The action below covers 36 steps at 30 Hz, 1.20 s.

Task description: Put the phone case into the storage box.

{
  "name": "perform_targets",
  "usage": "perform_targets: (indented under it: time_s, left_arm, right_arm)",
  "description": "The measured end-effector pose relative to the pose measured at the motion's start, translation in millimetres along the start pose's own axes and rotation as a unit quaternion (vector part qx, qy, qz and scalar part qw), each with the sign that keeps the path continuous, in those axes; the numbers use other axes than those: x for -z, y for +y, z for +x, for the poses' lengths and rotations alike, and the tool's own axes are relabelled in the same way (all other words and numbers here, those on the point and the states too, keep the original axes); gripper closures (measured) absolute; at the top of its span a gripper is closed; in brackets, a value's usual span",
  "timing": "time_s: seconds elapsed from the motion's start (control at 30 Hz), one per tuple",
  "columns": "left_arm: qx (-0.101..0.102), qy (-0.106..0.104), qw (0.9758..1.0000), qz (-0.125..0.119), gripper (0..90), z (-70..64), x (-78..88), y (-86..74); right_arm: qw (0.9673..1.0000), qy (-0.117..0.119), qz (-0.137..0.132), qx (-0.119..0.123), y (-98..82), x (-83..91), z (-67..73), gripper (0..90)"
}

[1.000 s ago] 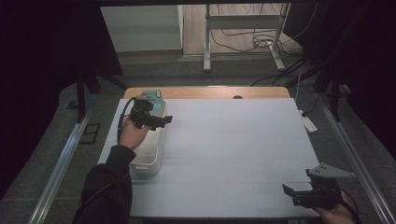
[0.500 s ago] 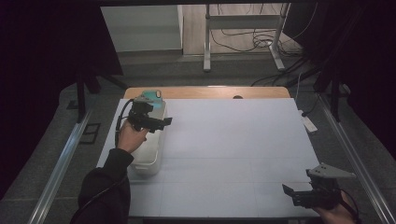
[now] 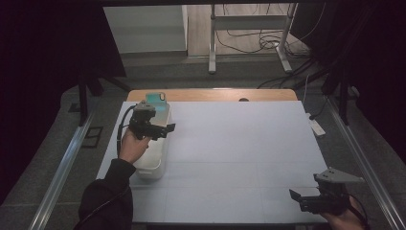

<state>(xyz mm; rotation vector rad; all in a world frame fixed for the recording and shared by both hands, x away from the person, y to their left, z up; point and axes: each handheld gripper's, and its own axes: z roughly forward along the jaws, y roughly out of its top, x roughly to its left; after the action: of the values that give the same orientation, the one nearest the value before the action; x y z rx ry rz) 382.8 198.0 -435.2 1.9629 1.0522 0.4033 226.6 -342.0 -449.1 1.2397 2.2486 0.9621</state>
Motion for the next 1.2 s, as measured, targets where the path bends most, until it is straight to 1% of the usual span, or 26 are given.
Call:
perform_targets:
  time_s: [0.03,0.1,0.27,0.43,0.63,0.83,1.03,1.2]
  left_arm:
    - [0.002,0.001,1.0,0.001,0.0,-1.4,0.6,-0.5]
    - [0.006,-0.005,1.0,0.002,0.0,-3.7,1.7,-1.8]
    - [0.004,-0.011,0.9999,0.0,0.0,-9.0,4.3,-5.4]
    - [0.007,-0.02,0.9998,-0.003,0.0,-13.3,7.0,-8.4]
    - [0.002,-0.019,0.9998,-0.01,0.0,-19.7,12.4,-13.3]
    - [0.005,-0.021,0.9997,-0.012,0.0,-23.3,17.9,-16.7]
    - [0.008,-0.026,0.9996,-0.011,0.0,-29.9,25.3,-21.3]
    - [0.002,-0.02,0.9997,-0.012,0.0,-34.6,29.4,-23.7]
  right_arm:
    - [1.0,0.0,0.0,0.0,0.0,0.0,0.0,0.0]
    - [1.0,0.0,0.0,0.0,0.0,0.0,-0.1,0.0]
    - [1.0,0.0,0.0,0.001,0.0,0.0,0.0,0.0]
    - [1.0,0.001,-0.001,0.001,-0.1,0.3,0.0,0.0]
    - [1.0,0.001,-0.002,0.002,-0.2,0.5,0.3,0.0]
    - [1.0,0.001,-0.003,0.001,-0.2,0.4,0.1,0.0]
    - [1.0,0.001,-0.002,0.001,-0.2,0.6,0.1,0.0]
    - [1.0,0.001,-0.002,0.002,-0.2,0.6,0.2,0.0]
